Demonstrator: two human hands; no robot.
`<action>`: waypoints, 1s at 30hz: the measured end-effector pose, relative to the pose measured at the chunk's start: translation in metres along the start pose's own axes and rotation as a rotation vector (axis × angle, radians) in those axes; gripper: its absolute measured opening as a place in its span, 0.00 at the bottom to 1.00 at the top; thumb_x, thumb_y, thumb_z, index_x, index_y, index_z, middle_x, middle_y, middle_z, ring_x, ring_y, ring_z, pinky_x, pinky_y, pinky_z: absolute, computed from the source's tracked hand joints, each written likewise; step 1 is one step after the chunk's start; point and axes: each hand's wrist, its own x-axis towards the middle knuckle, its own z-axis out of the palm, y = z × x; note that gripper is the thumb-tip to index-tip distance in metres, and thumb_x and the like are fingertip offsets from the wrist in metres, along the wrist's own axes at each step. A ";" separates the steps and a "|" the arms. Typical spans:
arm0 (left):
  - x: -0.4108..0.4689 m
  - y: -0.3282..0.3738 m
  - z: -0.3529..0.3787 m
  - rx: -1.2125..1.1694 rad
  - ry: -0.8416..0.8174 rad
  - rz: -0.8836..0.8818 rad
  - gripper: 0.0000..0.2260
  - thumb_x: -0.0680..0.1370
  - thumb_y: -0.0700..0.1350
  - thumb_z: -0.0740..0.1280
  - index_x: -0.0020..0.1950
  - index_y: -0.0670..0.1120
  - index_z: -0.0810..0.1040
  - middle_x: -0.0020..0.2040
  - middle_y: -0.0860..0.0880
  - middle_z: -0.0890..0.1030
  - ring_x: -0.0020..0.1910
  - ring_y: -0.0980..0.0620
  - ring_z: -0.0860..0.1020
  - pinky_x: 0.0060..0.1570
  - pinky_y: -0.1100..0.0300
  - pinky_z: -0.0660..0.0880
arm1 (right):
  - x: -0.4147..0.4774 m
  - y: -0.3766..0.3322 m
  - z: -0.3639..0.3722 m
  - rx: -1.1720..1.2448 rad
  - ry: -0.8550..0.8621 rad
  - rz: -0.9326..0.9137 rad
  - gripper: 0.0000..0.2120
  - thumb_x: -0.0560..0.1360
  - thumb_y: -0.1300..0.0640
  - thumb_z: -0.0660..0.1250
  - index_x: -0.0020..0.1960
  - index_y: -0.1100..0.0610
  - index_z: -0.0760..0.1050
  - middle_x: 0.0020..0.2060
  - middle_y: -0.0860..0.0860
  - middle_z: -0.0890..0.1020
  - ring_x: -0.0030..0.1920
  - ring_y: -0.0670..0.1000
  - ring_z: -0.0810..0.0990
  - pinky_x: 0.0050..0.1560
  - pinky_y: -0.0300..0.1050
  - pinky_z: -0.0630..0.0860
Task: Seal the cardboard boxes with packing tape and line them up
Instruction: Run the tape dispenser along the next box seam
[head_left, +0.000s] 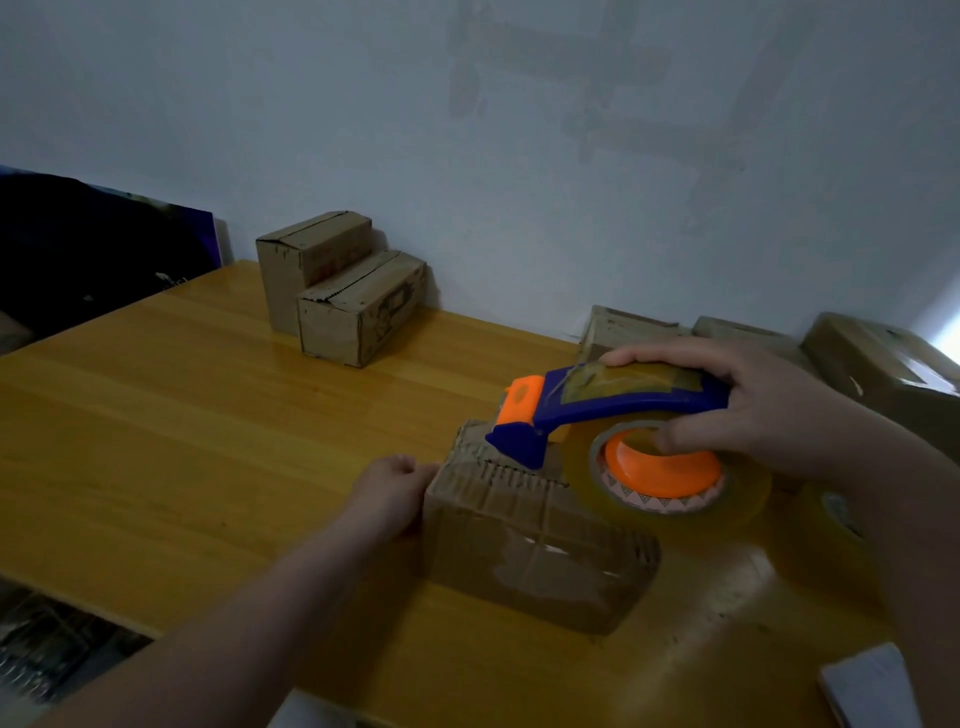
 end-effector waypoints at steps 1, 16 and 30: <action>-0.001 0.001 0.002 0.069 0.015 0.025 0.12 0.80 0.49 0.64 0.42 0.42 0.73 0.41 0.40 0.78 0.40 0.45 0.76 0.42 0.52 0.72 | 0.000 0.001 0.000 0.001 0.006 -0.001 0.27 0.62 0.52 0.72 0.54 0.28 0.73 0.46 0.36 0.80 0.42 0.49 0.81 0.41 0.42 0.79; -0.050 0.032 0.005 -0.029 -0.286 0.184 0.22 0.77 0.43 0.66 0.70 0.52 0.68 0.59 0.53 0.76 0.55 0.56 0.75 0.52 0.61 0.72 | 0.001 0.005 0.003 -0.001 0.063 -0.010 0.25 0.62 0.52 0.72 0.53 0.29 0.74 0.45 0.37 0.80 0.41 0.48 0.80 0.38 0.37 0.76; -0.027 0.049 0.012 0.721 -0.324 0.637 0.27 0.67 0.69 0.66 0.63 0.69 0.63 0.72 0.57 0.65 0.73 0.50 0.61 0.68 0.45 0.65 | -0.002 0.007 0.004 -0.077 0.111 -0.010 0.25 0.67 0.54 0.75 0.57 0.33 0.73 0.49 0.38 0.78 0.44 0.41 0.79 0.44 0.38 0.77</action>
